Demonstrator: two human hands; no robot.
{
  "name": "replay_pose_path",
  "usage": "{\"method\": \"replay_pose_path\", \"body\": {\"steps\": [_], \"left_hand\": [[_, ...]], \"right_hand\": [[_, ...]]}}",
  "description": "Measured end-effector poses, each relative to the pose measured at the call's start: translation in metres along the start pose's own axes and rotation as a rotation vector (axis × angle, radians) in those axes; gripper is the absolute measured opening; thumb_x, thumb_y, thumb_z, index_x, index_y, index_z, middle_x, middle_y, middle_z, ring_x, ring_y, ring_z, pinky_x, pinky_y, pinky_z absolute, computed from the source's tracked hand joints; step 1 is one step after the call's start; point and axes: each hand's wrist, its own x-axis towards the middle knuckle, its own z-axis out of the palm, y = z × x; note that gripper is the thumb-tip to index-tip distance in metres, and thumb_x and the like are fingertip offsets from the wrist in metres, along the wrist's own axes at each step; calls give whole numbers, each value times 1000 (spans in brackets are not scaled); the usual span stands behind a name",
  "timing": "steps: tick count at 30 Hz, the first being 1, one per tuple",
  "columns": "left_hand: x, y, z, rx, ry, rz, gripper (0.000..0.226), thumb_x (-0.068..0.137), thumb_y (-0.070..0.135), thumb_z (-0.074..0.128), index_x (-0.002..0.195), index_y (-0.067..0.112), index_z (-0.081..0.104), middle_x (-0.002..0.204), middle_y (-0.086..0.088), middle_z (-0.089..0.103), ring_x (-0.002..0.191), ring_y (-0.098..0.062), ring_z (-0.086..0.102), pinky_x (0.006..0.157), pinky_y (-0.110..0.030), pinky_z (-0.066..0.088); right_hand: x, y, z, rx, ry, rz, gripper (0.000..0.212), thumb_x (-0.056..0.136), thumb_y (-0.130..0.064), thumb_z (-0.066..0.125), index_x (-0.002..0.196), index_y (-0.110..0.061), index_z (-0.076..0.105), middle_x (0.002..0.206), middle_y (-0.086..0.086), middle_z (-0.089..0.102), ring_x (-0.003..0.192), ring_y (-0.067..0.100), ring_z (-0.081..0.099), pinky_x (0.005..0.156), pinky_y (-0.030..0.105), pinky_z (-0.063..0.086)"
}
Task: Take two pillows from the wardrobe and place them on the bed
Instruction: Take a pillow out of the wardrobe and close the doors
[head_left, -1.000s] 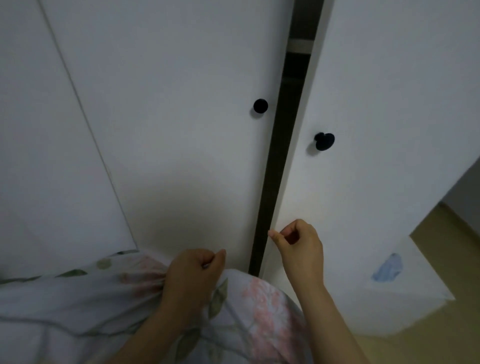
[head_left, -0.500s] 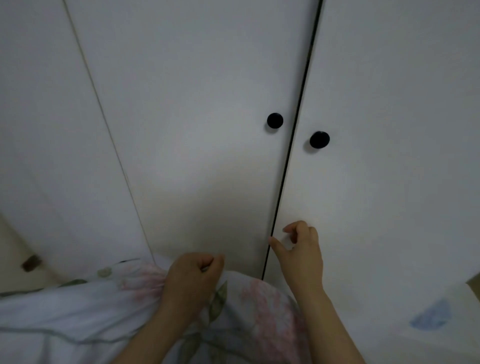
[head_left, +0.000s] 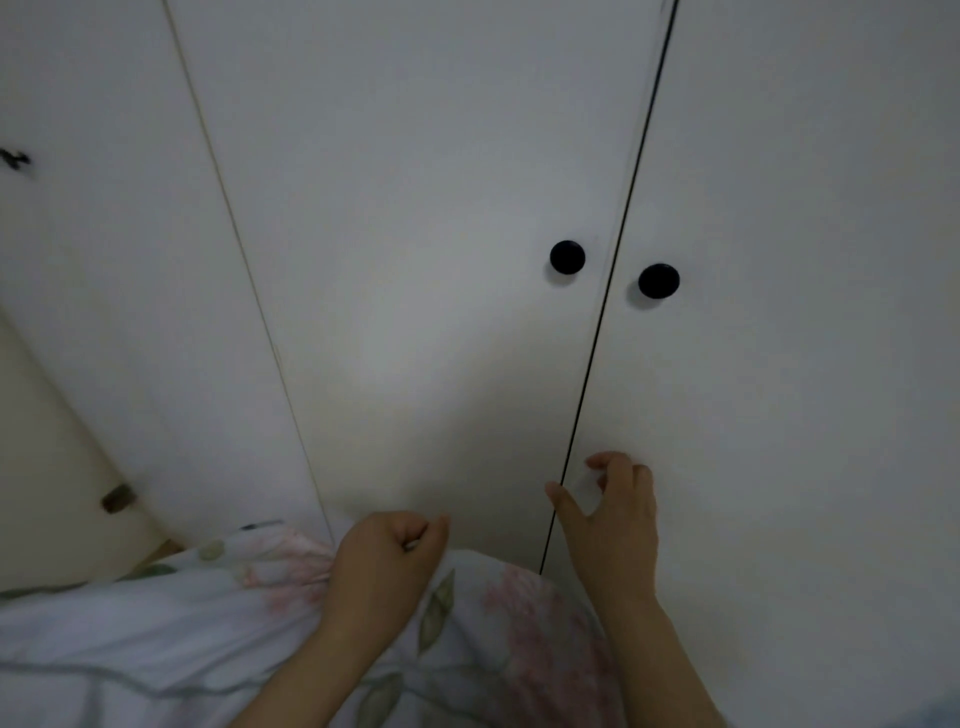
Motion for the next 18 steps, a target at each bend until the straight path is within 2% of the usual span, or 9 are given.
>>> {"method": "replay_pose_path", "body": {"steps": [3,5,7,9,11,15,18], "left_hand": [[-1,-3,1,-18,18,-9,56,83,26,63,45,17,23,42,1,19,39,-9,23,42,-23,20],[-4,-5,2,-25,36,-24,56,83,26,63,46,17,22,41,2,19,38,-8,24,42,-22,22],[-7,-10,1,-21,63,-49,56,83,25,64,47,18,22,43,3,18,39,-8,23,42,-24,21],[-11,-14,-2,-30,80,-63,55,83,25,64,47,17,23,44,4,19,40,-7,23,43,-24,20],[-17,-20,-7,-52,113,-92,55,84,24,63,45,18,25,43,5,19,39,-7,23,42,-23,20],[-35,-39,-28,-75,217,-185,56,84,23,63,44,18,24,44,5,22,39,-6,22,42,-25,22],[-52,-58,-52,-102,321,-272,55,84,23,62,45,19,23,41,7,23,38,-6,24,41,-23,23]], "right_hand": [[-1,2,-4,73,-52,4,41,78,-38,71,110,-22,52,108,-1,46,97,19,50,74,34,46],[-4,1,-6,209,-139,36,36,81,-38,68,110,-23,53,105,-3,52,96,15,53,76,30,47],[-12,-1,-3,296,-281,30,23,83,-36,66,101,-24,59,94,-5,63,90,13,61,74,24,48],[-22,-2,0,280,-381,-27,7,85,-34,64,87,-28,63,83,-11,67,81,5,62,70,20,48],[-34,-4,7,259,-463,-92,14,87,-36,61,74,-30,62,70,-15,63,69,-3,58,62,10,42],[-55,-16,27,201,-565,-196,33,87,-45,54,58,-31,51,57,-14,53,58,-1,49,55,12,35],[-73,-36,48,198,-643,-301,40,86,-53,50,53,-31,46,53,-17,50,51,1,44,51,13,33]]}}
